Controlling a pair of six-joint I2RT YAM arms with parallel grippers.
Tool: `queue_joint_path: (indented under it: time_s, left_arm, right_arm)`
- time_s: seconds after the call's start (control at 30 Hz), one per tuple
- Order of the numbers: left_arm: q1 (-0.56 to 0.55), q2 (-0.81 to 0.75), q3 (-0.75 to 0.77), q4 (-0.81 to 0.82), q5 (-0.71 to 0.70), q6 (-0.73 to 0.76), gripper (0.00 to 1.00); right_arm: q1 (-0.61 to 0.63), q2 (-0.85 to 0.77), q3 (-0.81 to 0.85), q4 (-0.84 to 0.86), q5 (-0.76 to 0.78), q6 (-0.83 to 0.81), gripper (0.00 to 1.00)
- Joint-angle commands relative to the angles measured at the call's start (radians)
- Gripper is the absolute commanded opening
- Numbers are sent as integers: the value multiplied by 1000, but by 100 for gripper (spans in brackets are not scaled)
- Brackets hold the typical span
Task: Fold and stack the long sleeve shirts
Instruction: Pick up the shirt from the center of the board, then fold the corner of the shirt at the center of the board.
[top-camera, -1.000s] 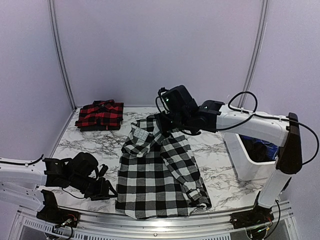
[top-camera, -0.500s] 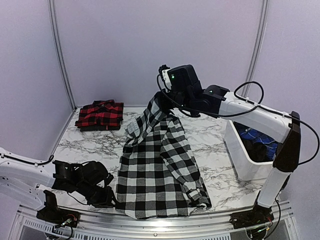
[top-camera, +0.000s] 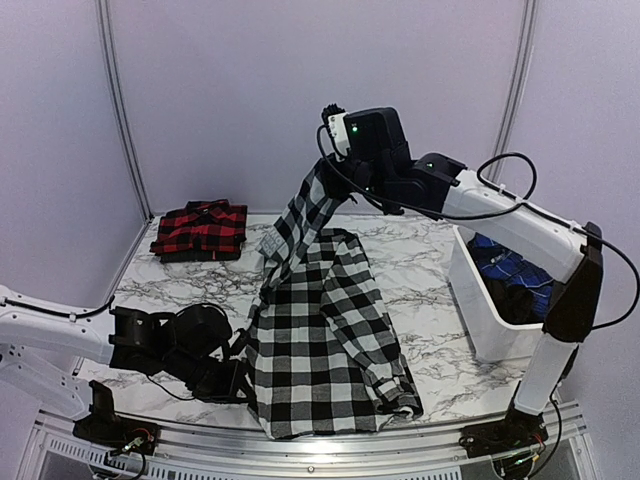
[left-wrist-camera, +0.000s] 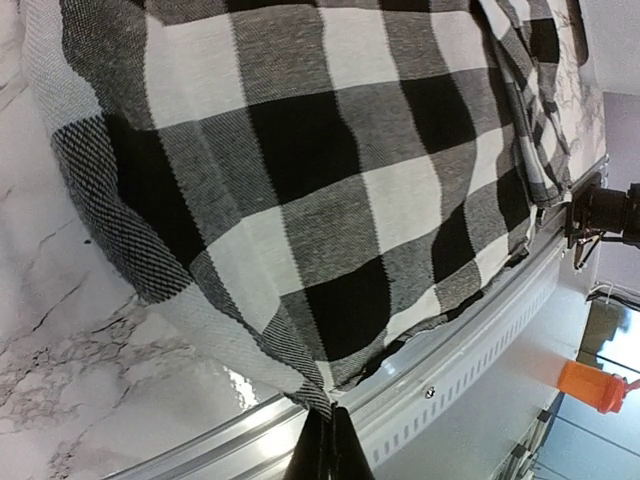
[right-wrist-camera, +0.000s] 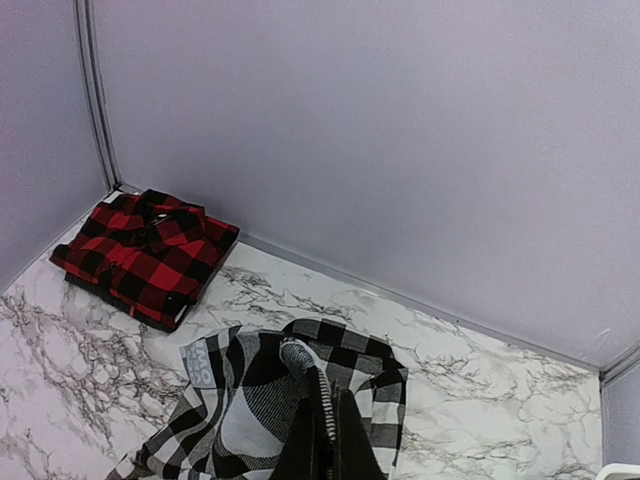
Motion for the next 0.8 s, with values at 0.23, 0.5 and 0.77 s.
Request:
queue_joint_path:
  time_s: [0.23,0.5,0.77]
  left_arm:
    - [-35,127,219,-36,48,171,0]
    - [-52,292,378,-48,126,263,0]
    - [-61,431,466,-49,168,300,0]
  right_arm:
    - [-139,-51,28,29,57,-113,0]
    - [-227,-91,-8,31,20,-118,0]
    - [-250,-111,-75,39,16,-109,0]
